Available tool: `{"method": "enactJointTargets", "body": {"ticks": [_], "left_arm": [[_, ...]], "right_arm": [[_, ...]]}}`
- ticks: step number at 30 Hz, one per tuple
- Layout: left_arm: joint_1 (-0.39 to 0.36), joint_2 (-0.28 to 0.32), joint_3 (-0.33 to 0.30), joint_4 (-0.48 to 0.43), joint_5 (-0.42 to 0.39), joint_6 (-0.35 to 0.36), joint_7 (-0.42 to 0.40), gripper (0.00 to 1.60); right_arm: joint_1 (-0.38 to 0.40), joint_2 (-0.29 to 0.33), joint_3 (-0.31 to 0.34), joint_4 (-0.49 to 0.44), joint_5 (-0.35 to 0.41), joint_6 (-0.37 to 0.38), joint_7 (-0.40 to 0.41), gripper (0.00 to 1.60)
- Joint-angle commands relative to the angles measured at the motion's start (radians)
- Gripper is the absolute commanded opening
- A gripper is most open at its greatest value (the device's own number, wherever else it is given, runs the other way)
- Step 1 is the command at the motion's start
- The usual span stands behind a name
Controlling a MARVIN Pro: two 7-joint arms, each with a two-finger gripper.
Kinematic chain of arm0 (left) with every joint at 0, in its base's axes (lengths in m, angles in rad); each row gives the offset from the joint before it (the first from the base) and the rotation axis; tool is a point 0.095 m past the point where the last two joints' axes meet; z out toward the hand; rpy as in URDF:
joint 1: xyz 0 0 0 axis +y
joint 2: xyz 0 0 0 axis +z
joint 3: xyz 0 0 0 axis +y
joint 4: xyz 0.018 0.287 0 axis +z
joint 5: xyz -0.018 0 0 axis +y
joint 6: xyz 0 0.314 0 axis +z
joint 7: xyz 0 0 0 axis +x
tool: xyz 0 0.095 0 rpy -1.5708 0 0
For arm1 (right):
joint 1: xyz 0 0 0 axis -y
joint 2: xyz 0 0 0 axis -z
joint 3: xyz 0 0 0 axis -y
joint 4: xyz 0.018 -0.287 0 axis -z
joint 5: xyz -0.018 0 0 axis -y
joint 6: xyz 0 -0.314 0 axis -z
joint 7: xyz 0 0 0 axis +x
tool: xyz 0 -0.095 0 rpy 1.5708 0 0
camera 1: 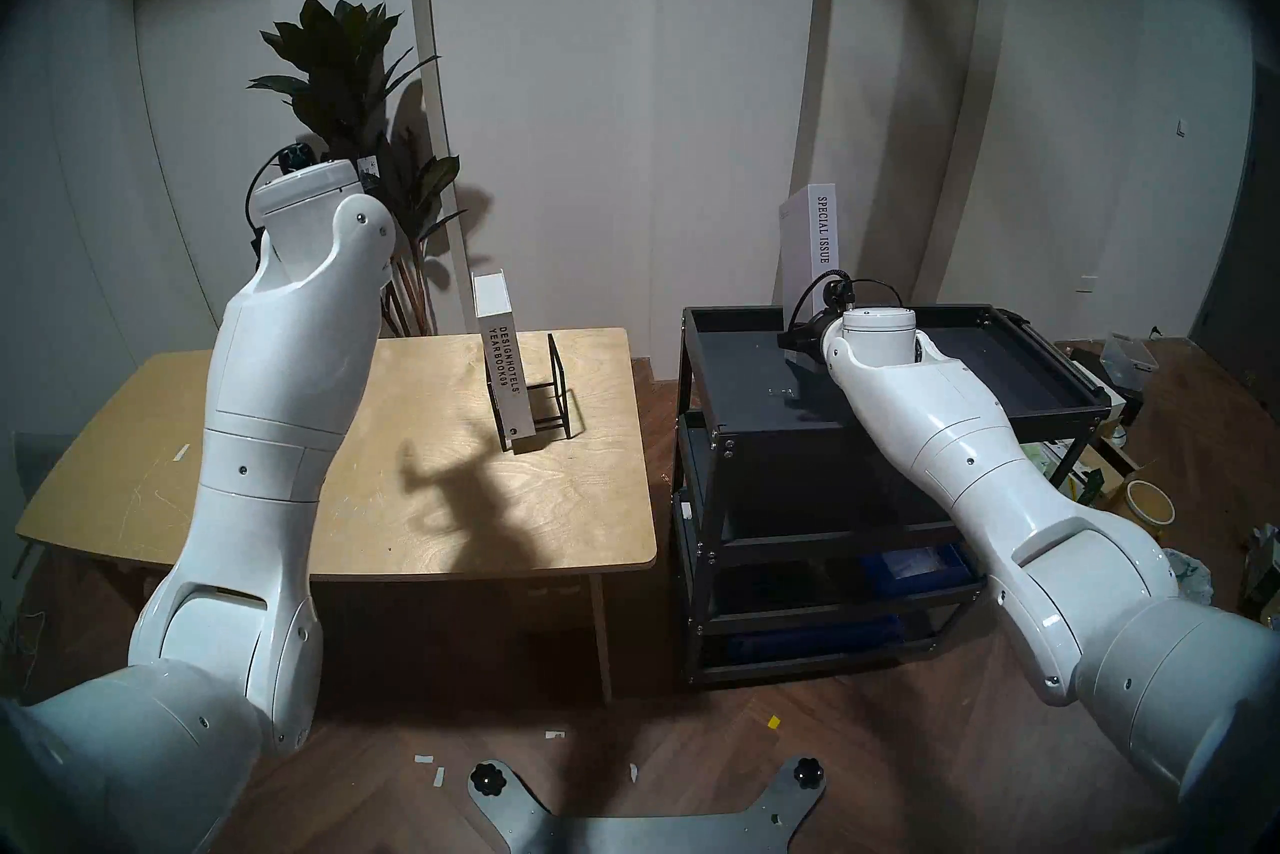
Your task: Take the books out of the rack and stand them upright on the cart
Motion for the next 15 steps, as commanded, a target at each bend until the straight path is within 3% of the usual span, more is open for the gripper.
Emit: {"method": "enactJointTargets", "body": {"ticks": [1, 8, 11, 15], "left_arm": [[0.036, 0.042, -0.012, -0.060, -0.003, -0.006, -0.040, 1.60], [0.096, 0.065, -0.021, -0.087, -0.012, -0.020, -0.068, 1.60], [0.120, 0.074, -0.022, -0.098, -0.012, -0.032, -0.083, 1.60], [0.141, 0.078, -0.019, -0.106, -0.008, -0.044, -0.093, 1.60]], "right_arm": [[0.101, 0.068, -0.031, 0.018, -0.024, -0.028, 0.129, 0.00], [0.072, 0.119, -0.058, 0.054, -0.032, -0.140, 0.240, 0.00], [0.047, 0.132, -0.042, 0.078, -0.036, -0.196, 0.312, 0.00], [0.002, 0.130, -0.005, 0.103, -0.031, -0.248, 0.337, 0.00]]}}
